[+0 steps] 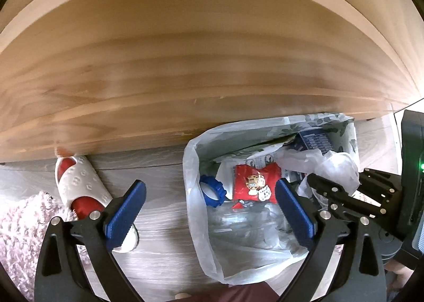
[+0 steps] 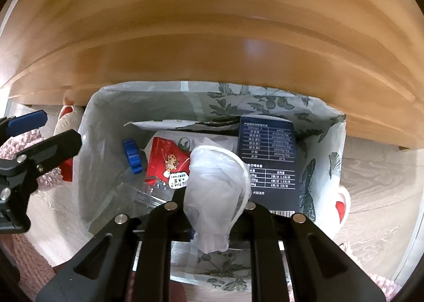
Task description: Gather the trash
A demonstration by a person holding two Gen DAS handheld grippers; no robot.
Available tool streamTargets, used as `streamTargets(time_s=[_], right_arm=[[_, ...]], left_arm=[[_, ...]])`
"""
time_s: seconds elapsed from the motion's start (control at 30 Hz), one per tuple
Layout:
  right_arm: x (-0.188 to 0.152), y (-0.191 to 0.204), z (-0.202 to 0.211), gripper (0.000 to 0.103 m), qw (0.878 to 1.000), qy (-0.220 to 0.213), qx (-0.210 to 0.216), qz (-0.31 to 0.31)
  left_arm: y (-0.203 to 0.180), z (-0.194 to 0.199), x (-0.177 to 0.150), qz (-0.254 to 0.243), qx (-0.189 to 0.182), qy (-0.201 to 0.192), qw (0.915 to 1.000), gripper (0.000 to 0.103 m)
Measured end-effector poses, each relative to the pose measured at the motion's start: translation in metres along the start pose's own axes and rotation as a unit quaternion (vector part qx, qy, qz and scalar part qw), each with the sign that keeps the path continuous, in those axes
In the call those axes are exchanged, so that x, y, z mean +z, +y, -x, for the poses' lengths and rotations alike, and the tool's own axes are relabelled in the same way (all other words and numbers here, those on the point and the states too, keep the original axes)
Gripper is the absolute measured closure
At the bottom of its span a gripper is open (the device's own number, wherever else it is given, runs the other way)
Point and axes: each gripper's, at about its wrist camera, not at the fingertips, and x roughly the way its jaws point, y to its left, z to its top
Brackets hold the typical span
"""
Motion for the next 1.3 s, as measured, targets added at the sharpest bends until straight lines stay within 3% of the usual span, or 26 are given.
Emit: streamTargets(time_s=[0.1, 0.3, 0.53, 0.6, 0.7, 0.77, 1.3], right_arm=[[0.000, 0.003, 0.001, 0.057, 1.000, -0.004, -0.005, 0.005], [-0.001, 0.005, 0.005, 0.031, 1.000, -0.014, -0.016, 0.002], [-0.005, 0.004, 0.010, 0.027, 0.999, -0.022, -0.026, -0.011], [-0.006, 0.003, 0.012, 0.016, 0.999, -0.026, -0.023, -0.013], [-0.008, 0.002, 0.015, 0.015, 0.999, -0.030, -0.020, -0.011], [-0.008, 0.002, 0.015, 0.009, 0.999, -0.032, -0.021, -0.011], [-0.016, 0.004, 0.035, 0.009, 0.997, -0.062, -0.050, 0.004]], left_arm=[[0.003, -0.001, 0.000, 0.006, -0.005, 0.006, 1.0000, 0.009], [0.005, 0.002, 0.000, 0.007, -0.002, 0.003, 1.0000, 0.009], [0.004, 0.006, -0.001, 0.006, -0.002, -0.003, 1.0000, 0.009], [0.004, 0.008, -0.002, 0.004, -0.003, -0.005, 1.0000, 0.009], [0.003, 0.010, -0.002, 0.000, -0.002, -0.008, 1.0000, 0.009], [0.003, 0.011, -0.003, 0.000, 0.000, -0.009, 1.0000, 0.009], [0.003, 0.025, -0.006, -0.005, 0.002, -0.033, 0.9994, 0.009]])
